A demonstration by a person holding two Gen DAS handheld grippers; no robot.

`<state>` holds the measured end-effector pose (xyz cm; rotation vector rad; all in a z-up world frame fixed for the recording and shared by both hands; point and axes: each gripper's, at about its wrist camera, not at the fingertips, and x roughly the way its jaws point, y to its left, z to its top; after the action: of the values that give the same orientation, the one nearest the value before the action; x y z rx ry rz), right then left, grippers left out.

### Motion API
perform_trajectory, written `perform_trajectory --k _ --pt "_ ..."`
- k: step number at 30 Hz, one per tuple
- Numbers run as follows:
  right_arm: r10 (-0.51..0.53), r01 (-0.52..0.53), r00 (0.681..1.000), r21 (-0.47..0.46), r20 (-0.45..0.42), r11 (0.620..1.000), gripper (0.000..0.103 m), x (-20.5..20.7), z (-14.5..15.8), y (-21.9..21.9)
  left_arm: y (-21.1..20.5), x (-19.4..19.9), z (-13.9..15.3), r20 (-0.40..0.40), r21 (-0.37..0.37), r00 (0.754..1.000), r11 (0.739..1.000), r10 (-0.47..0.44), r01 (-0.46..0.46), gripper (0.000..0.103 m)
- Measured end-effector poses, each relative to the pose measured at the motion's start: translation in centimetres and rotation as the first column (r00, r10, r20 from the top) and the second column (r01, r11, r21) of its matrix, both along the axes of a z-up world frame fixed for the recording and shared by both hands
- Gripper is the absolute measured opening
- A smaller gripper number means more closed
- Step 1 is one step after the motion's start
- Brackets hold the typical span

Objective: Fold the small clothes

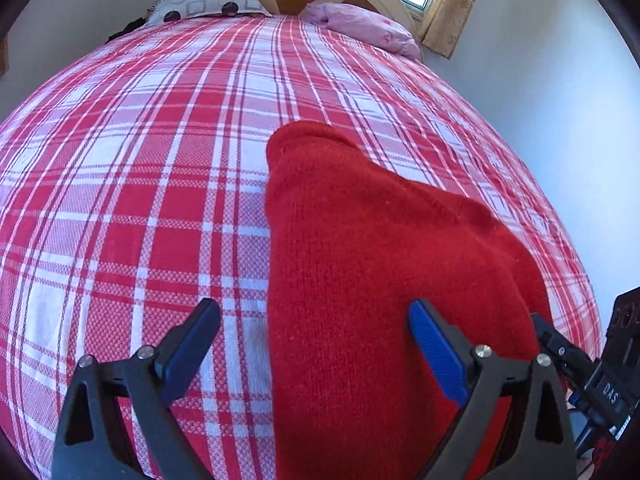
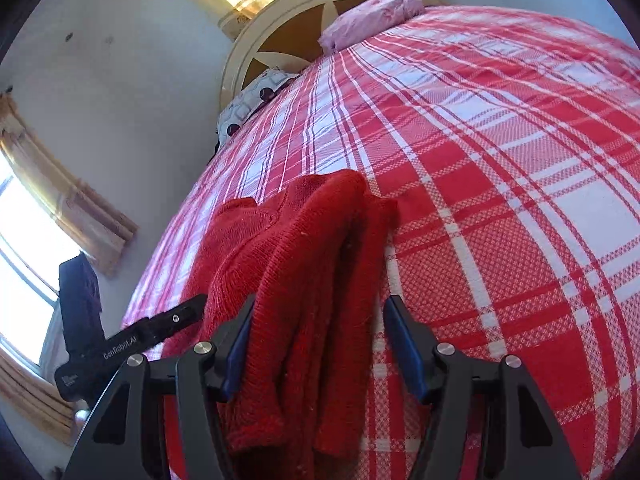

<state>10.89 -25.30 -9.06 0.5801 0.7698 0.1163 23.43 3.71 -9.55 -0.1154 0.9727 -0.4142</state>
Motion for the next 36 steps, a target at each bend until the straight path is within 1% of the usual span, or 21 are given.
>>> perform_trajectory --k 2,4,11,14,16,18,20,21,22,24,26,27,28,29,31,33,36 --pt "0.006 -0.006 1.0 -0.029 0.004 1.0 0.066 0.1 0.0 0.4 0.0 0.2 -0.2 -0.01 -0.007 1.0 1.0 0.006 -0.006 0.098" --pt "0.01 -0.01 1.0 -0.038 0.006 0.999 0.067 0.4 -0.1 0.6 0.1 0.3 -0.4 -0.015 -0.007 1.0 1.0 0.01 -0.01 0.099" --pt "0.013 -0.013 1.0 -0.026 0.007 1.0 0.068 0.6 -0.2 0.2 -0.2 0.3 -0.6 -0.005 0.017 1.0 1.0 -0.002 0.002 0.099" --pt "-0.009 0.008 1.0 0.019 0.01 1.0 0.068 0.1 0.3 -0.4 -0.1 0.5 -0.7 -0.01 0.011 1.0 1.0 -0.006 0.006 0.099" --pt "-0.003 0.001 1.0 0.073 0.031 0.997 0.068 0.2 0.6 -0.9 -0.1 0.6 -0.8 -0.015 0.006 1.0 1.0 -0.005 0.005 0.099" --pt "-0.014 0.012 1.0 0.088 0.024 0.996 0.068 0.5 0.5 -1.2 -0.1 0.6 -0.8 -0.021 0.004 1.0 1.0 -0.004 0.004 0.099" --pt "-0.012 0.013 1.0 0.071 -0.019 0.997 0.069 1.4 -0.2 -1.1 -0.2 0.6 -0.8 -0.02 0.007 1.0 1.0 -0.004 0.004 0.099" --pt "-0.006 0.007 1.0 0.057 -0.019 0.998 0.069 1.5 -0.2 -0.9 -0.4 0.5 -0.8 -0.015 0.014 1.0 1.0 -0.007 0.008 0.099" --pt "0.011 -0.01 1.0 0.021 -0.01 1.0 0.069 1.5 0.0 -0.3 -0.5 0.5 -0.8 -0.006 0.023 1.0 1.0 -0.01 0.01 0.099" --pt "0.066 -0.066 0.998 -0.037 0.0 0.997 0.069 1.5 0.1 1.1 -0.7 0.3 -0.6 0.013 0.042 1.0 0.999 -0.015 0.015 0.099" --pt "0.082 -0.082 0.997 -0.073 0.0 0.994 0.069 1.3 0.0 1.6 -0.8 0.2 -0.6 0.018 0.045 1.0 0.999 -0.023 0.022 0.095" --pt "0.083 -0.083 0.997 -0.071 0.0 0.994 0.066 1.3 -0.1 1.6 -0.9 0.2 -0.6 0.019 0.037 0.999 0.999 -0.031 0.03 0.092" --pt "0.082 -0.082 0.997 -0.06 -0.001 0.995 0.056 1.3 -0.2 1.4 -1.0 0.2 -0.5 0.02 0.026 0.999 0.999 -0.044 0.043 0.084" --pt "0.082 -0.082 0.997 -0.045 -0.003 0.996 0.052 1.3 -0.4 1.2 -1.1 0.1 -0.5 0.024 0.016 0.998 0.998 -0.058 0.057 0.076" --pt "0.083 -0.083 0.997 -0.014 0.002 0.996 0.047 1.2 -0.7 0.9 -1.6 -0.3 -0.2 0.048 0.038 0.996 0.997 -0.07 0.068 0.074" --pt "0.085 -0.085 0.996 -0.016 0.012 0.996 0.043 1.1 -0.7 1.0 -1.9 -0.5 0.0 0.069 0.064 0.995 0.995 -0.075 0.071 0.072" --pt "0.078 -0.076 0.996 -0.037 0.034 0.996 0.038 0.6 -0.5 1.2 -1.9 -0.5 0.1 0.069 0.054 0.995 0.996 -0.076 0.072 0.065"
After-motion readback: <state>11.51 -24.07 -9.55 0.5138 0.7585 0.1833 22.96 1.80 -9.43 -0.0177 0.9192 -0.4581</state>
